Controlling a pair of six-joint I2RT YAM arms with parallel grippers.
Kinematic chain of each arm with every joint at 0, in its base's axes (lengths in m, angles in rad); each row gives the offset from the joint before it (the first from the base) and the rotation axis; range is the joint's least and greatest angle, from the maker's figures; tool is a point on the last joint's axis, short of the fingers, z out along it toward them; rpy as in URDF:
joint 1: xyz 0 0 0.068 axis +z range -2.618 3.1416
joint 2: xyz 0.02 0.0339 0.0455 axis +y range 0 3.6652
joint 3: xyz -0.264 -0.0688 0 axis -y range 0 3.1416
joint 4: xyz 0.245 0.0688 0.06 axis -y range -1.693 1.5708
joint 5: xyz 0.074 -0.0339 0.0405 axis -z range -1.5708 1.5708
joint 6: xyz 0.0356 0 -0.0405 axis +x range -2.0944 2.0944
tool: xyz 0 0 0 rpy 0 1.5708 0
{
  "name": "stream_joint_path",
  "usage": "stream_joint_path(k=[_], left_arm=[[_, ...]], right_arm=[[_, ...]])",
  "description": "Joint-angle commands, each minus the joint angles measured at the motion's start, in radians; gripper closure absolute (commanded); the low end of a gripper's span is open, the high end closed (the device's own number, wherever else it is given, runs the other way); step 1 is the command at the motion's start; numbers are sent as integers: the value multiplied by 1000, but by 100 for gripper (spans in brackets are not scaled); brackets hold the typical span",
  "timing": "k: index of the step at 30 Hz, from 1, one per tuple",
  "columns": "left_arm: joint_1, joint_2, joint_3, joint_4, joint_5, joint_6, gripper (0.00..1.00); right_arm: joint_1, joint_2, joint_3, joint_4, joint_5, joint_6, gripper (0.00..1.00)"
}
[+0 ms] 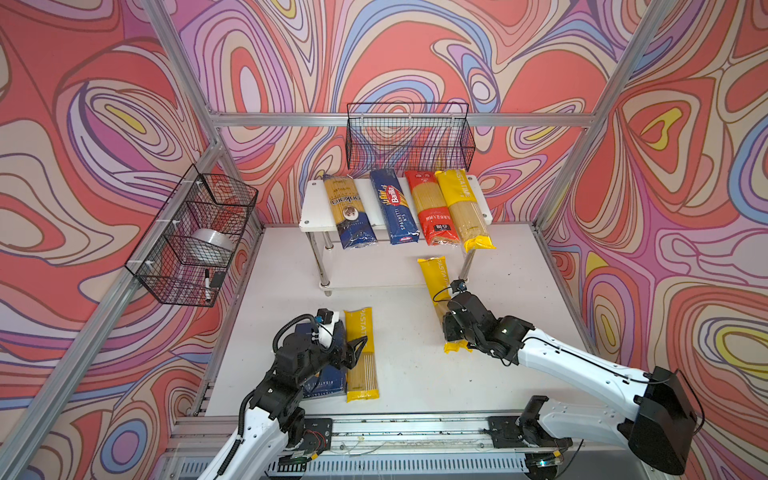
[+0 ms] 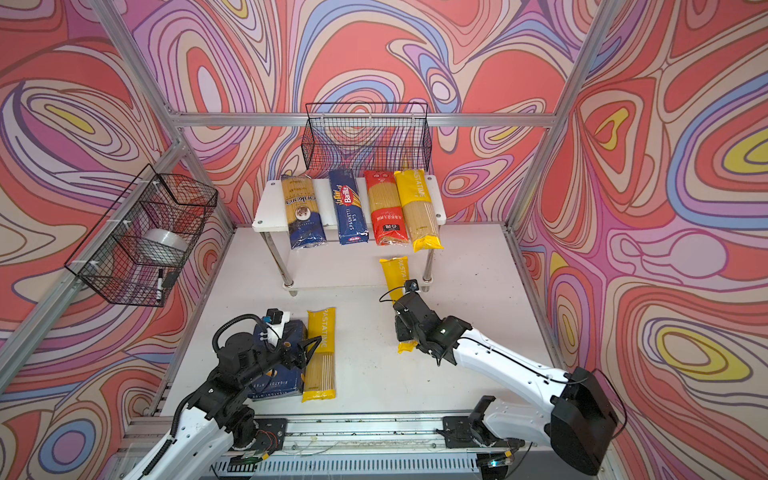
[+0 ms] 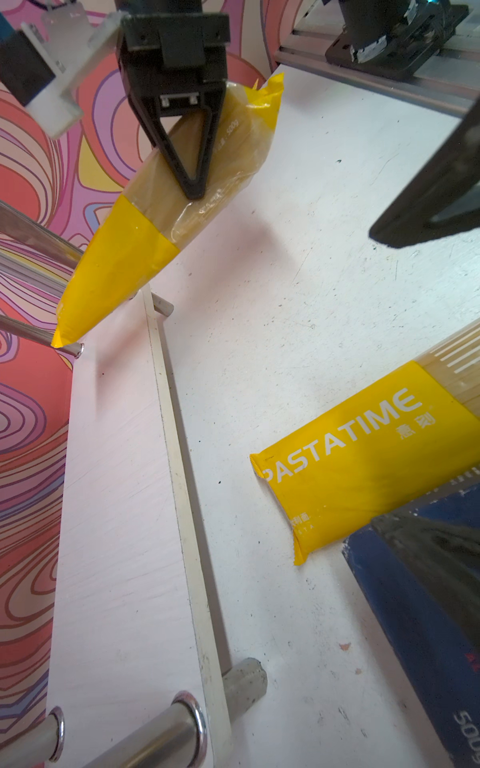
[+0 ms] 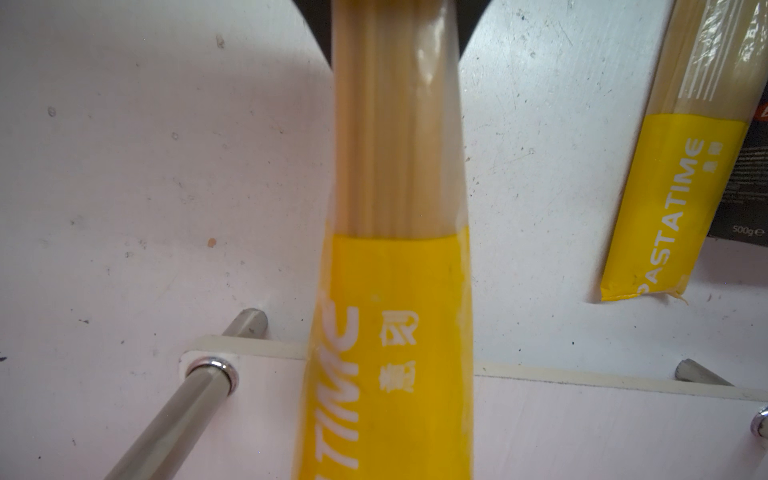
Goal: Place and organize the pasta boxes and bags onto the shelf
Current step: 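Lift the PASTATIME bag upright and carry it toward the shelf, then lower the PASTATIME bag against the shelf edge below the red bag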
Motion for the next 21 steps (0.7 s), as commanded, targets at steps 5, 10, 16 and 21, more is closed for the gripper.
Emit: stream_joint_path(k=[5,10,16,21], left_arm=[[-4,2,-3,21,-3,-6,0],[-5,5,-3,22,-3,-6,0],[-4,6,-2,23,-2,-6,0],[-5,6,-3,24,-3,-6,0]], right_arm=[[-72,55,109,146,-25,-77,100],[-123,96,140,162,-53,-100,100],[-175,141,163,189,-78,-114,100],[-206,177,182,216,-81,-122,100]])
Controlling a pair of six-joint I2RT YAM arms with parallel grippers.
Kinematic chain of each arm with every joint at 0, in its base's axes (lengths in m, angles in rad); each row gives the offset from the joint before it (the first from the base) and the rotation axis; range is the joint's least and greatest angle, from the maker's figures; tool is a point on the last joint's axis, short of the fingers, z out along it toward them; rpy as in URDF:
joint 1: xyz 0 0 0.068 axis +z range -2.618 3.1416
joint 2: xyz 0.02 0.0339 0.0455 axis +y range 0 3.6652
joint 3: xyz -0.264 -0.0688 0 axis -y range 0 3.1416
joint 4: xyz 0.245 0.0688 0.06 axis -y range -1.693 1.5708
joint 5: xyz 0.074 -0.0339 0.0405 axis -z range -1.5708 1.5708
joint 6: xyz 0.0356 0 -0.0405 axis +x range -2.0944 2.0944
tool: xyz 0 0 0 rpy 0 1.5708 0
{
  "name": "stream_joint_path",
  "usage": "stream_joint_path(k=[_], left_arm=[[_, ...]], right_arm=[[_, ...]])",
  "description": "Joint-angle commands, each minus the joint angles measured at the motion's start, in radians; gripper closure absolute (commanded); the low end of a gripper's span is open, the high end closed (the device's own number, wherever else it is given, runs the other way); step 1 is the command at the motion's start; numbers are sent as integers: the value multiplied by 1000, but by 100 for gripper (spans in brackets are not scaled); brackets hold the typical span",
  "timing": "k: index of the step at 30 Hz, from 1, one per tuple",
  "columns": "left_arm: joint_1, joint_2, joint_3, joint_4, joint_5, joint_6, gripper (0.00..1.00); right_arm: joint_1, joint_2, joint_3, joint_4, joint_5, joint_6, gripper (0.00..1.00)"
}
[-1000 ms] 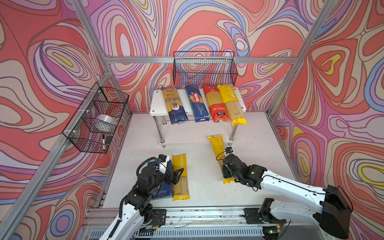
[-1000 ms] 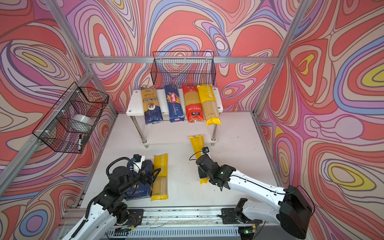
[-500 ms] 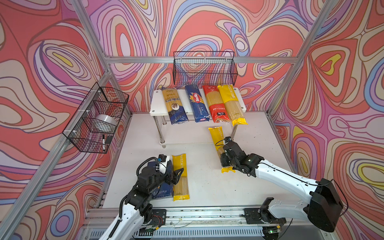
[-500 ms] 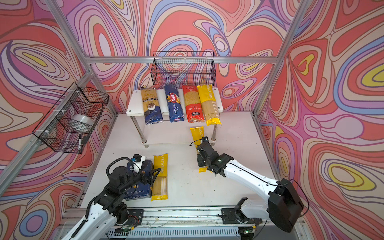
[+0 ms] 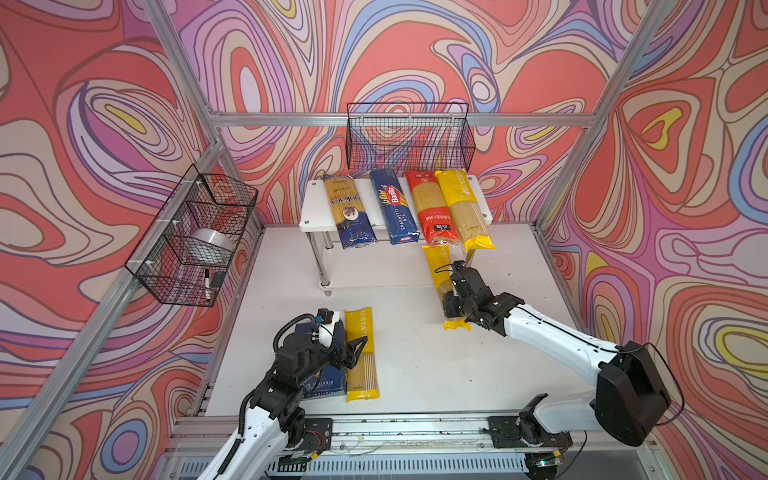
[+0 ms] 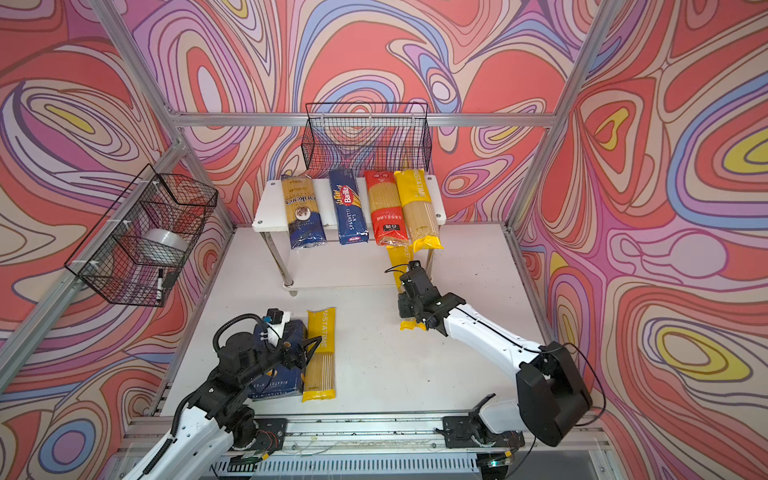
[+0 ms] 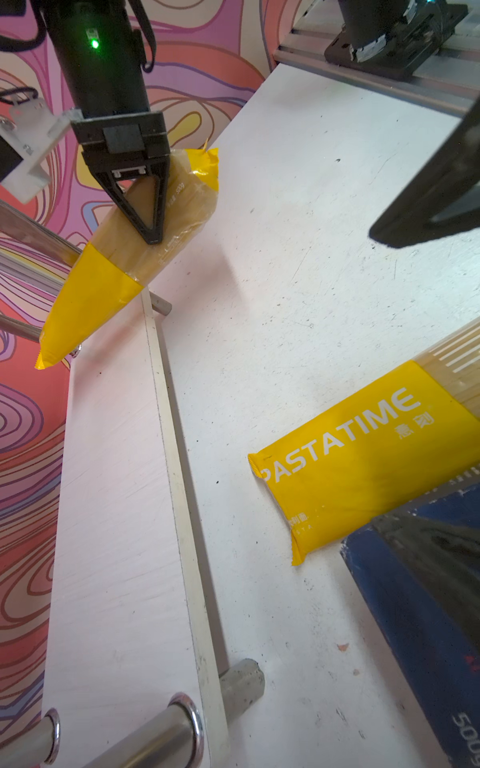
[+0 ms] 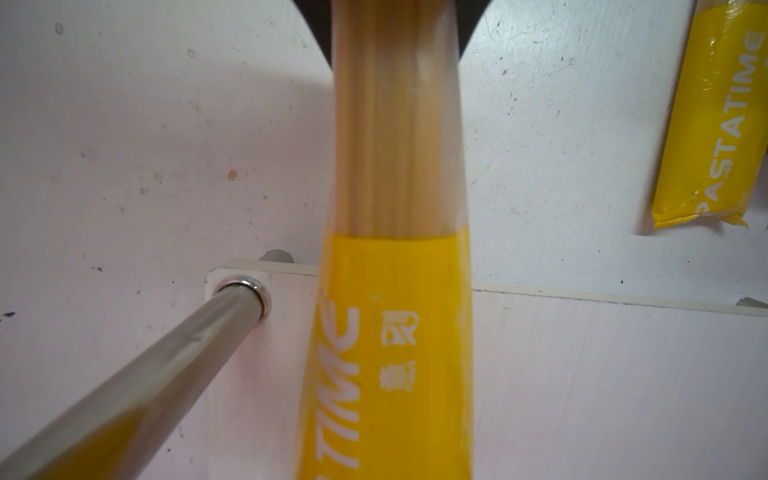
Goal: Place and organize the pasta boxes and bags onto the shelf
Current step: 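Lower the PASTATIME bag against the shelf edge below the red bag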
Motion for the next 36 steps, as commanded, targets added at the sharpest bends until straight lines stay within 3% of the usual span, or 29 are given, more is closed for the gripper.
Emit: stream_joint_path(k=[1,36], left_arm=[[-5,2,-3,23,-3,-6,0],[-4,10,-3,31,7,-4,0]], right_arm=[[-20,4,67,159,17,-23,100],[-126,252,181,299,24,-8,97]])
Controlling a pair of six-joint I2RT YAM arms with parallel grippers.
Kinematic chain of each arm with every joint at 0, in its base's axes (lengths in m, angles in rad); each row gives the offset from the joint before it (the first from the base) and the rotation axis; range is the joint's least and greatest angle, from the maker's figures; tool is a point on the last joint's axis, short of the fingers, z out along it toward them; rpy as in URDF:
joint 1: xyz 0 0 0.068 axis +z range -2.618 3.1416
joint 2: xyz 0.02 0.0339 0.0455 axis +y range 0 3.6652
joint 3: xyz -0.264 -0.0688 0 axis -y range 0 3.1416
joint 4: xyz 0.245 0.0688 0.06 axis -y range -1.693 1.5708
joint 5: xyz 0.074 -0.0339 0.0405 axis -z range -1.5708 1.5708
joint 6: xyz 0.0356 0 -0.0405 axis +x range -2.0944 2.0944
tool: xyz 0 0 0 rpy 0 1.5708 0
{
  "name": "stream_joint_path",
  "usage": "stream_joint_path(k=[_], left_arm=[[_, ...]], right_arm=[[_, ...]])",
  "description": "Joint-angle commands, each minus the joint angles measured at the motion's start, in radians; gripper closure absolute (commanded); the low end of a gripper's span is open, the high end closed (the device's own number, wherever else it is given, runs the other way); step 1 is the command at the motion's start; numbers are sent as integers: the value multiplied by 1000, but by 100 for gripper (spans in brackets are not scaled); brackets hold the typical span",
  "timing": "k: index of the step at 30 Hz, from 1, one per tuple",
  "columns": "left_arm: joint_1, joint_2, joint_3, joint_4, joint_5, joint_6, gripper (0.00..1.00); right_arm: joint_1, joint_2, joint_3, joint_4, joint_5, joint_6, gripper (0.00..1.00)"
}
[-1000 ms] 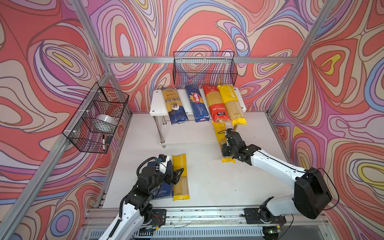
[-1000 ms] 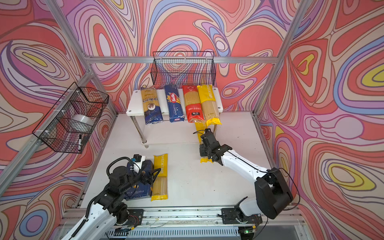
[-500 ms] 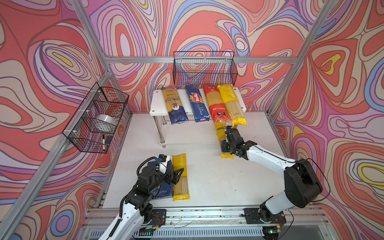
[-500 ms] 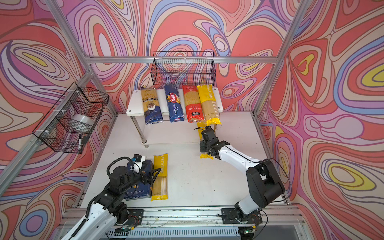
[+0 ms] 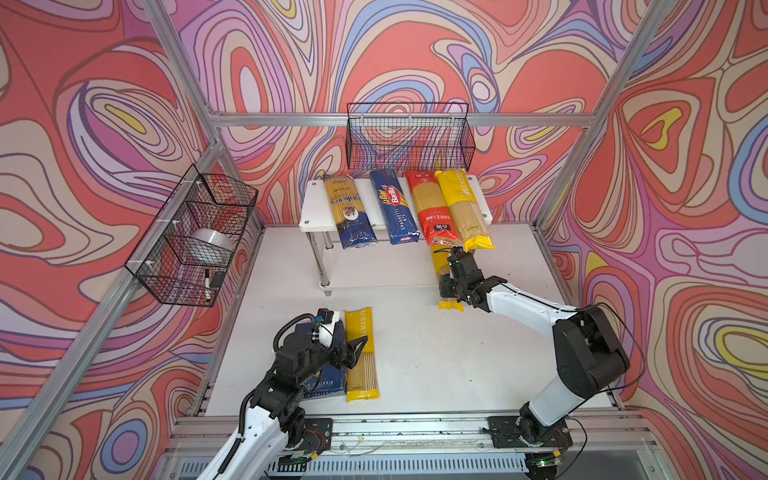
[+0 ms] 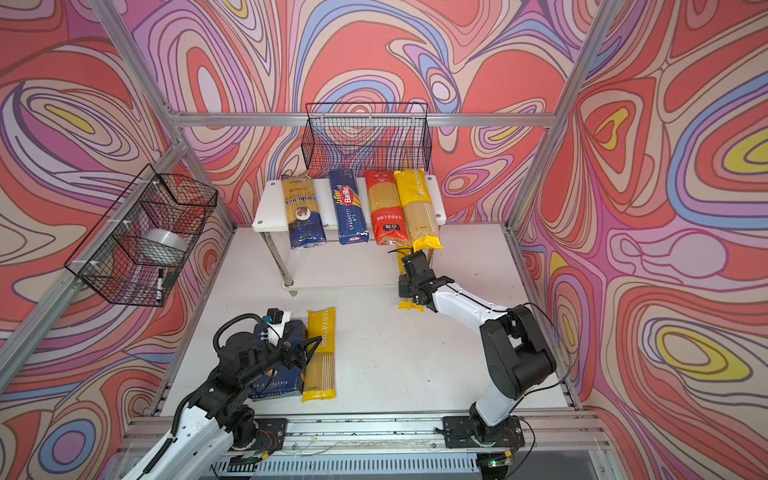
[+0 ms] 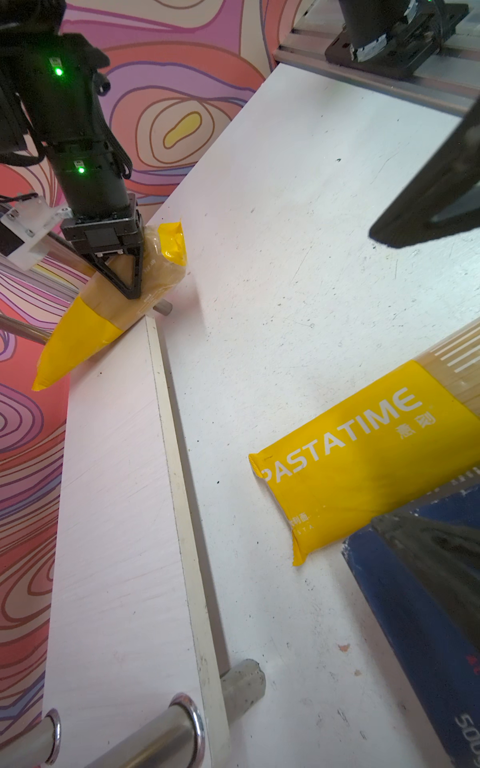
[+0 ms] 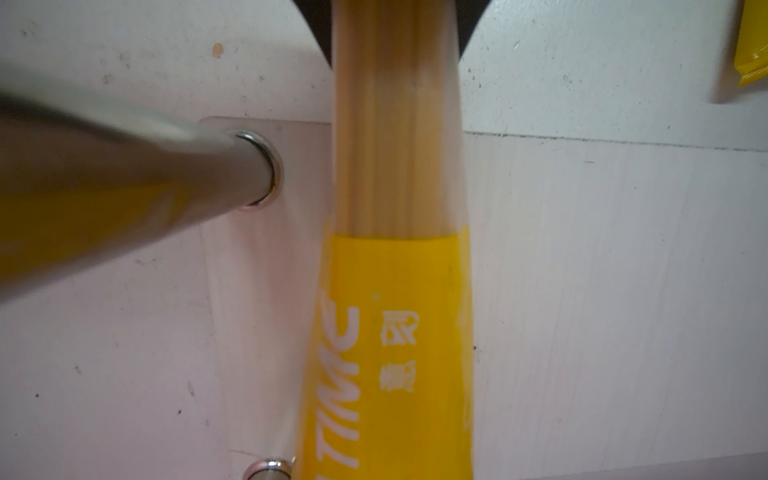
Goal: Place and organize the pasta boxes and bags onto the shelf
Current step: 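Lower the PASTATIME bag against the shelf edge below the red bag, then open the right gripper and draw it back from the PASTATIME bag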
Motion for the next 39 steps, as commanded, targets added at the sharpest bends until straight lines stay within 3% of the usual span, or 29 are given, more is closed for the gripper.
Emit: stream_joint_path(k=[1,5,10,12,15,25,39], left_arm=[[-4,3,-4,24,6,-5,0],[-5,2,-1,21,2,-6,0],[-4,-1,-2,20,2,-6,0],[-4,-2,-2,19,2,-6,0],[-5,-4,-2,16,-1,-8,0],[-4,-3,-3,20,1,-7,0],[-4,0,-3,23,9,-9,0]], right_arm=[[-10,-9,53,132,52,8,95],[-22,-7,46,145,54,24,93],[-28,4,60,148,35,38,81],[-28,5,66,142,32,40,65],[-27,5,67,129,29,46,55],[-27,-60,12,42,-34,56,43],[-22,-324,-250,-58,-194,150,42]])
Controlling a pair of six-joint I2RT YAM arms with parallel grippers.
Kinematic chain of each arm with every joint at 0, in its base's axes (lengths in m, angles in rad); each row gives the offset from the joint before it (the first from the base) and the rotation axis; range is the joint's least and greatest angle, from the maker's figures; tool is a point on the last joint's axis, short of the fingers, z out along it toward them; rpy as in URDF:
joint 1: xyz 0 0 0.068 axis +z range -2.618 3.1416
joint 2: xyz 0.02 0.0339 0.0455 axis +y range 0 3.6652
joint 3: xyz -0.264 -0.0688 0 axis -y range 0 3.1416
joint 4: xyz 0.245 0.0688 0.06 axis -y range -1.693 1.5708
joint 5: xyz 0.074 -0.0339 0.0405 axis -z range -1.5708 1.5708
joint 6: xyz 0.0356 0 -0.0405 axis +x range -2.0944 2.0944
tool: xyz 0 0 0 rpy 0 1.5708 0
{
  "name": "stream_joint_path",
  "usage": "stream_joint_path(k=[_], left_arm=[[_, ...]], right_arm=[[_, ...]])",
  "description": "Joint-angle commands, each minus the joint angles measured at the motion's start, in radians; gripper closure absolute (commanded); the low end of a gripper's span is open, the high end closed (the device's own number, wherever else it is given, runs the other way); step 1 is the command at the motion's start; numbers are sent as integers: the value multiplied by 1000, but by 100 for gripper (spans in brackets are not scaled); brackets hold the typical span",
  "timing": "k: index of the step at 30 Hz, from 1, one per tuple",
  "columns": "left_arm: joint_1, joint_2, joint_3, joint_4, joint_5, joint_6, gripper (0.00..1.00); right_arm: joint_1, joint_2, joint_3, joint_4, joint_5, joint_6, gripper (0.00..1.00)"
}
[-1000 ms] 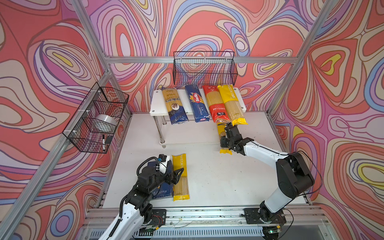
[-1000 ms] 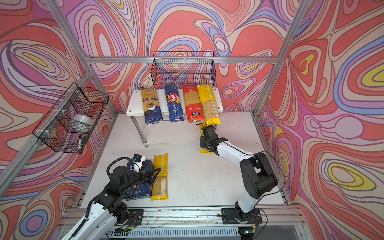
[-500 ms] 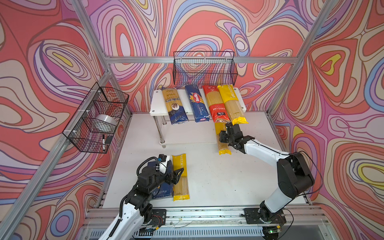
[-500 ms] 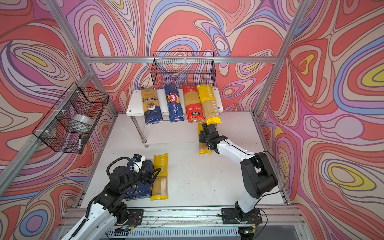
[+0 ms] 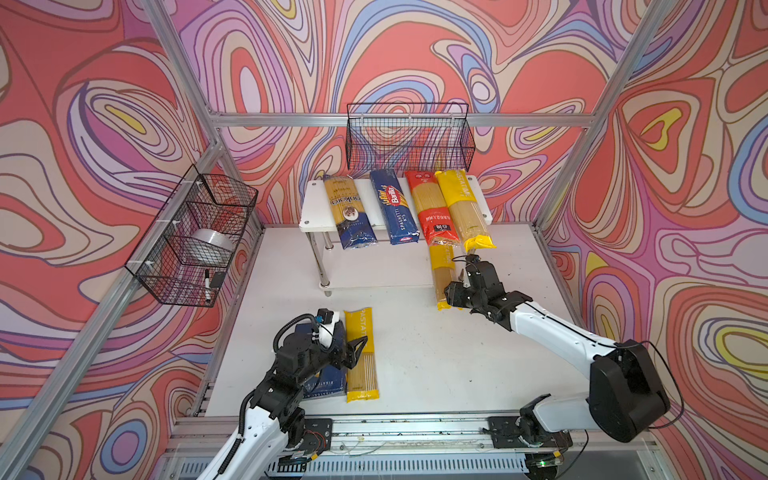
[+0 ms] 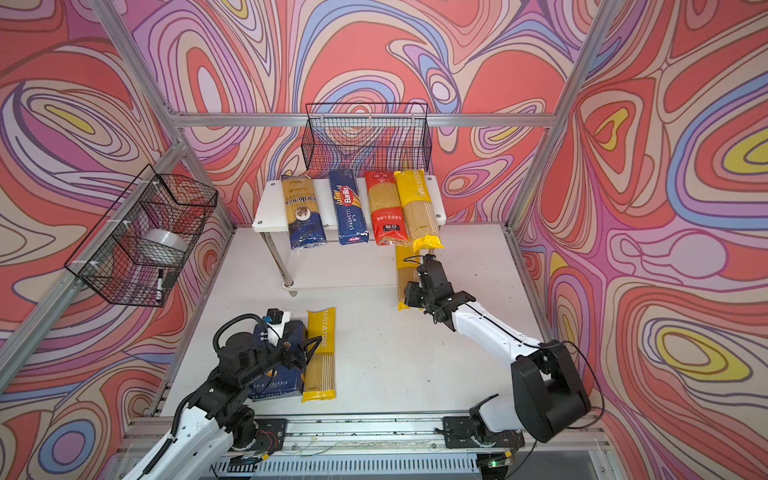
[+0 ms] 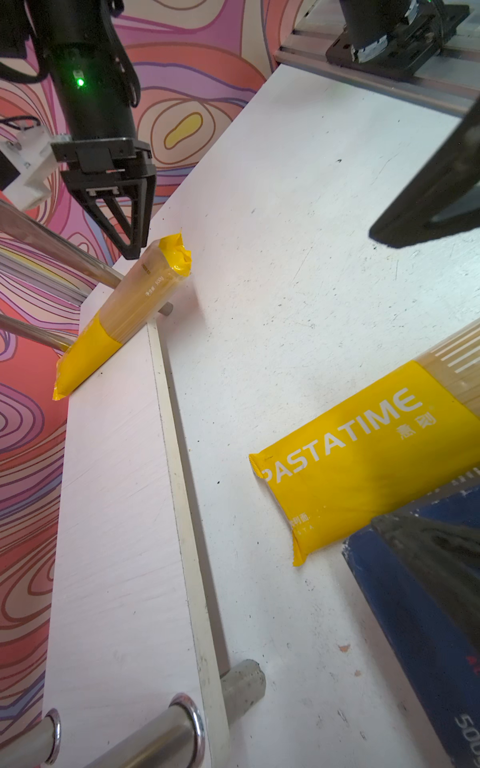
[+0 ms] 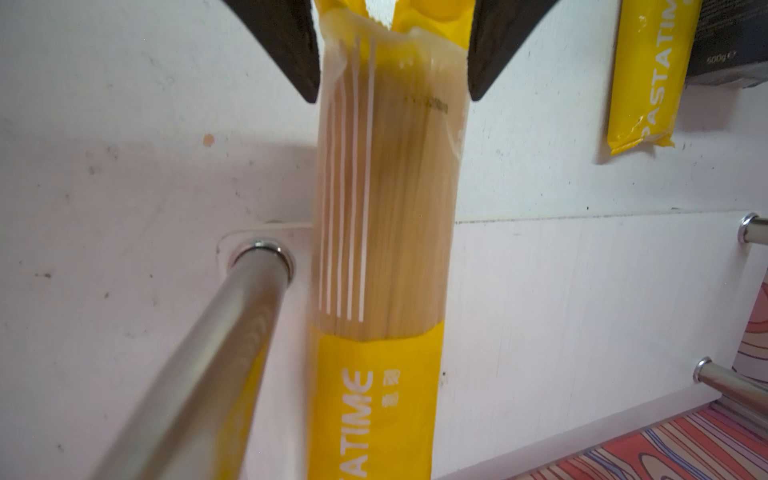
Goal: Place and organize the pasta boxes and bags onto the shelf
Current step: 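Open the right gripper and draw it back from the PASTATIME bag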
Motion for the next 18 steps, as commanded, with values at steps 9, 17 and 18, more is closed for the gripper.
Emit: stream_joint_path(k=[9,17,18], left_arm=[[-5,0,-2,23,8,-7,0],[-5,2,-2,23,8,-7,0],[-4,0,-2,23,7,-7,0]], right_arm=[[20,-237,-177,-48,-116,76,44],[22,-257,-231,13,-186,101,44],[24,-245,-237,33,-202,104,44]])
